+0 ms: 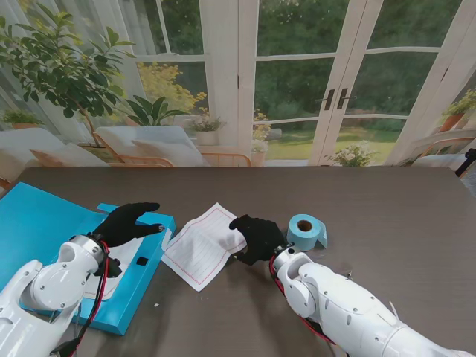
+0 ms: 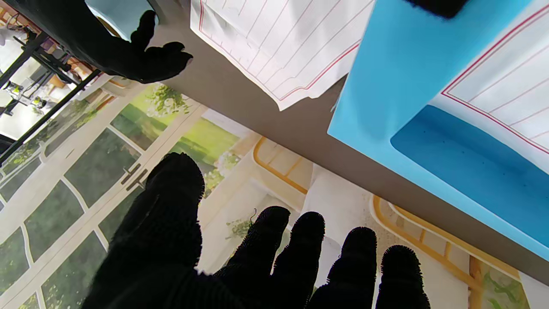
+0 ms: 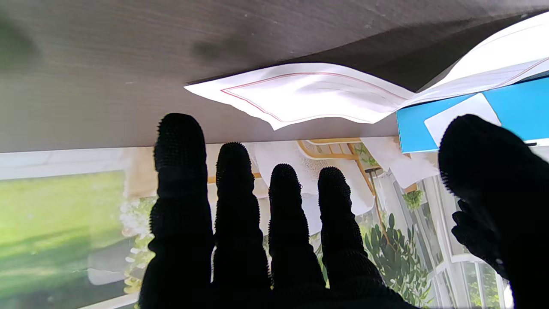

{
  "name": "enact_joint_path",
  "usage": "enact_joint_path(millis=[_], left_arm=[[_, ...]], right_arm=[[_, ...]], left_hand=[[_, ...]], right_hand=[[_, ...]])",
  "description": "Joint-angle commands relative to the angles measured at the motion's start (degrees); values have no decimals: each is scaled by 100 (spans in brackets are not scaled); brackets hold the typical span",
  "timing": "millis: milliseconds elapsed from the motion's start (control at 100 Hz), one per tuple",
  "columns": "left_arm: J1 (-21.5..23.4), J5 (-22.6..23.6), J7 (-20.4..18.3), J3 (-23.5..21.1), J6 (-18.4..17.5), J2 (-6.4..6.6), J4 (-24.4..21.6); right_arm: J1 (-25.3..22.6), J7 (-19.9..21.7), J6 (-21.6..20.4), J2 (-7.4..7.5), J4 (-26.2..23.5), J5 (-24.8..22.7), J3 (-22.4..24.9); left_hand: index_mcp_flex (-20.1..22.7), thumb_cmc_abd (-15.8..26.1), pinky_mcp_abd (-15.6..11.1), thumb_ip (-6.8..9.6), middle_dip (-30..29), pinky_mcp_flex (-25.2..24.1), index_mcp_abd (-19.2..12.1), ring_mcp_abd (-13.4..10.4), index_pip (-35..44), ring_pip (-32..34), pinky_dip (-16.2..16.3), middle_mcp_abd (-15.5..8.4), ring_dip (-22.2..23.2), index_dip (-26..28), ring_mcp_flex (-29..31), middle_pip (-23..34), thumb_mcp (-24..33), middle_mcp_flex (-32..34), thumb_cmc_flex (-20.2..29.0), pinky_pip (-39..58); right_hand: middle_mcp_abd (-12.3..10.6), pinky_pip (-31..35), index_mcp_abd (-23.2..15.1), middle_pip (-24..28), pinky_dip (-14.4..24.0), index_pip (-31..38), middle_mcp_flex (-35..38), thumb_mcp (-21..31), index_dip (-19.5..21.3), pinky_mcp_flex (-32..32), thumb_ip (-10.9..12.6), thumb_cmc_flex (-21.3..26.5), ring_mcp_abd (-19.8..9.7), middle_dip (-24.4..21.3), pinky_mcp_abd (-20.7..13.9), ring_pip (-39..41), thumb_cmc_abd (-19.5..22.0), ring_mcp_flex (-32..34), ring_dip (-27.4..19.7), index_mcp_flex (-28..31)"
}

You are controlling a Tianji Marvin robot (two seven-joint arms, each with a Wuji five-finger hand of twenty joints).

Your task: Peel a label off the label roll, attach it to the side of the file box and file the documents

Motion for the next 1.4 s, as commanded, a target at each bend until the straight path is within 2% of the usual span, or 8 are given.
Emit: enact_joint_path(millis=[0, 280, 520, 750, 940, 1150, 1390], left_arm=[[34, 6, -98, 26, -6, -47, -25], [111, -61, -137, 62, 97, -49, -159], [130, -119, -177, 58, 76, -45, -189], [160, -152, -218, 24, 100, -41, -235], [198, -179, -273, -11, 116, -33, -286], [245, -222, -333, -65, 149, -26, -350], [283, -249, -407, -100, 180, -14, -402]], right_arm=[[44, 86, 4, -73, 46, 15, -56], [256, 138, 101, -171, 263, 54, -380], [424, 120, 167, -254, 467, 54, -632], [534, 162, 136, -309, 602, 96, -757], [659, 77, 93, -442, 906, 180, -951], [766, -17, 24, -578, 1187, 273, -1101], [810, -154, -75, -708, 1406, 351, -1195]], left_hand=[[-3, 256, -130, 116, -60, -135, -144, -128, -35, -118, -61, -147, -83, 23, -197, -71, -153, -196, 131, -159], [-9, 278, -137, 123, -64, -168, -151, -137, -37, -124, -87, -134, -93, 26, -218, -73, -199, -218, 152, -157], [-15, 298, -142, 128, -66, -194, -163, -138, -40, -128, -101, -118, -97, 27, -224, -74, -243, -229, 149, -158], [-10, 312, -141, 134, -66, -206, -152, -137, -38, -128, -110, -118, -99, 30, -223, -75, -274, -235, 168, -157], [-21, 327, -146, 137, -66, -204, -161, -142, -43, -130, -115, -108, -102, 31, -223, -75, -304, -237, 169, -152], [-10, 349, -140, 140, -67, -207, -165, -141, -39, -130, -120, -114, -104, 34, -222, -75, -339, -236, 172, -151], [-20, 391, -140, 144, -68, -211, -169, -144, -45, -129, -126, -121, -105, 33, -212, -75, -384, -237, 174, -151]], right_hand=[[-33, -81, -29, 71, -9, 24, -282, 221, -23, -2870, -79, 59, -55, 53, -36, 54, -294, -219, -32, -248], [-44, -74, -59, 187, -1, 7, -461, 199, -55, -2925, -76, 73, -109, 94, -82, 178, -330, -321, 5, -337], [-56, -35, -56, 237, 14, 29, -523, 301, -62, -2919, -48, 288, -108, 101, -109, 247, -391, -352, 15, -319], [-102, -39, -91, 243, 10, 30, -583, 318, -71, -2950, -82, 249, -125, 92, -138, 262, -522, -398, 4, -346], [-115, -27, -86, 301, 14, 30, -656, 330, -77, -2963, -86, 267, -137, 112, -164, 313, -528, -415, 17, -389], [-155, -10, -135, 354, 21, 63, -620, 391, -69, -2954, -69, 385, -139, 125, -171, 356, -447, -402, 24, -358], [-157, 10, -151, 363, 30, 69, -552, 338, -69, -2936, -32, 385, -131, 119, -179, 389, -80, -375, 25, -377]])
